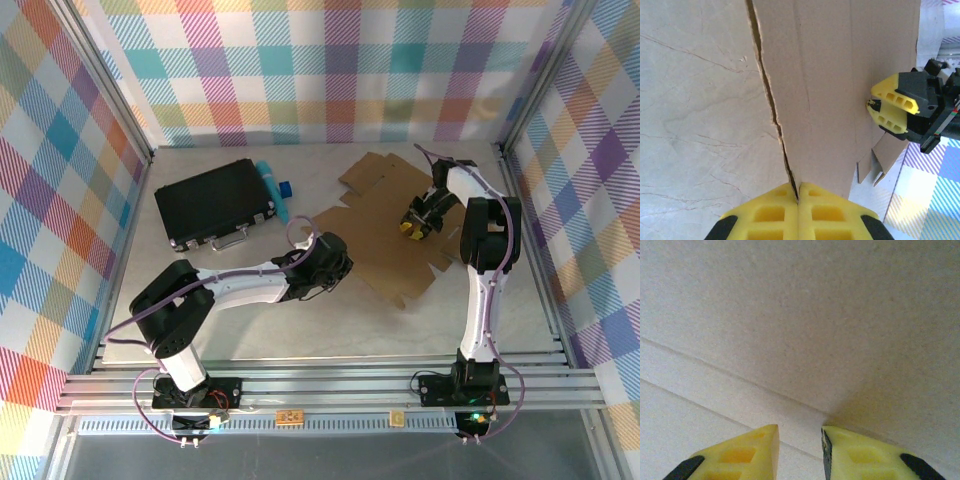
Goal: Fold the paper box
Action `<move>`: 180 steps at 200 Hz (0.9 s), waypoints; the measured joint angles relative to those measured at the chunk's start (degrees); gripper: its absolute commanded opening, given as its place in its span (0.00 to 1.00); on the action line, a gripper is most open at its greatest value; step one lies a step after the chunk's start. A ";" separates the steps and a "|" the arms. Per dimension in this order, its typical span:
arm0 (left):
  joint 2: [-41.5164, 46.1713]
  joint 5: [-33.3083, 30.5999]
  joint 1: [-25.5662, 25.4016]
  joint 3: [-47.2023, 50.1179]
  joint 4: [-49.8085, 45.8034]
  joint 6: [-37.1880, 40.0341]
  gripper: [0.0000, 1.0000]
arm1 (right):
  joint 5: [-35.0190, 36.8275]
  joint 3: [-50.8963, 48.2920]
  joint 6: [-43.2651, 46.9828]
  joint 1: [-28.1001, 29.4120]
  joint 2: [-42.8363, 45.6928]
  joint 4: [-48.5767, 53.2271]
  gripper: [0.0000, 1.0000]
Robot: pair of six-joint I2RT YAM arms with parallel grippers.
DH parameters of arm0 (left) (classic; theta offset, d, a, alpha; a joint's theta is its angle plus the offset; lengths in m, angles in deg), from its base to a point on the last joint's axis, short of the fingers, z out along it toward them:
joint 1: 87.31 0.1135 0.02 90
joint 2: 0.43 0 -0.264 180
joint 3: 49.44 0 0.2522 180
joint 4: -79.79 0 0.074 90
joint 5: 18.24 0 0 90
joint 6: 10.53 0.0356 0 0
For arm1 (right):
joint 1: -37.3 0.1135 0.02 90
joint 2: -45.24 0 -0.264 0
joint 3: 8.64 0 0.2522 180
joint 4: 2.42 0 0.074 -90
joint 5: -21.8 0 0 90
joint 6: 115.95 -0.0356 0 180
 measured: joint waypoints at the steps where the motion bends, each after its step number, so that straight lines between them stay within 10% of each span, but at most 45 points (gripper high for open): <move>1: 0.00 0.02 0.00 -0.02 0.00 0.04 0.00 | 0.00 0.00 0.00 0.00 0.00 0.00 0.30; 82: 0.39 -0.63 0.22 -6.99 -3.65 4.57 0.00 | 1.03 1.20 -1.16 0.61 2.05 -0.39 0.55; 180: 7.87 11.89 13.00 -26.01 2.14 15.52 0.00 | 4.96 8.92 -8.63 -6.47 31.23 -5.60 0.66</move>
